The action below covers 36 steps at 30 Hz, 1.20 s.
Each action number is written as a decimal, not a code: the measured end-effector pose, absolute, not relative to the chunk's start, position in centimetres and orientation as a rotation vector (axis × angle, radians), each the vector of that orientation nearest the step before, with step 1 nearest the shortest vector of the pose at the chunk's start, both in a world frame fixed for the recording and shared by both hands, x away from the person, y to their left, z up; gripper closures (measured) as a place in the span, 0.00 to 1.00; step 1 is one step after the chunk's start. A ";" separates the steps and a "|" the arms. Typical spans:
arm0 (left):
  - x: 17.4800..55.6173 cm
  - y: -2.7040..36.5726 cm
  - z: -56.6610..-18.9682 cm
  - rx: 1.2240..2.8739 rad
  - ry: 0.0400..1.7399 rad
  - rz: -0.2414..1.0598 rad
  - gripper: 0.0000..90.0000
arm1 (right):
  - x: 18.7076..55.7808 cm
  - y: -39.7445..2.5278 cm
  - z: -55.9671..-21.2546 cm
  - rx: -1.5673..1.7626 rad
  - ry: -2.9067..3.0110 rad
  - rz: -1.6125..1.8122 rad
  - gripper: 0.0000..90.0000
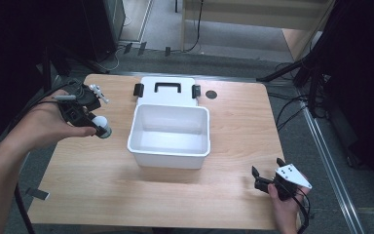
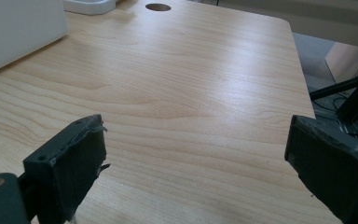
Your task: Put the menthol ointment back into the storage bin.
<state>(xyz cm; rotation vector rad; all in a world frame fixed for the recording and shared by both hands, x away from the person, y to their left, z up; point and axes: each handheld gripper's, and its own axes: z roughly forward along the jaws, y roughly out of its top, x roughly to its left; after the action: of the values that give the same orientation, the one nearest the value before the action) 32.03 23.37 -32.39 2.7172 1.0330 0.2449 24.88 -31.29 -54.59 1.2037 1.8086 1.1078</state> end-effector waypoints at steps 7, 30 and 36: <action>32.4 22.6 -32.0 2.726 1.012 0.232 0.58 | 24.9 -31.2 -54.6 1.199 1.809 1.098 0.06; 33.6 19.0 -31.3 2.760 0.918 0.238 0.58 | 24.9 -31.3 -54.6 1.202 1.808 1.106 0.06; 33.9 18.1 -31.5 2.756 0.894 0.229 0.58 | 24.8 -31.3 -54.6 1.210 1.805 1.113 0.06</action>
<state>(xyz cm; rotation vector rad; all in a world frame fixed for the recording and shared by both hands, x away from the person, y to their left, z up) 33.94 18.11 -31.51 2.7564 0.8938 0.2288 24.83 -31.31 -54.58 1.2099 1.8046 1.1131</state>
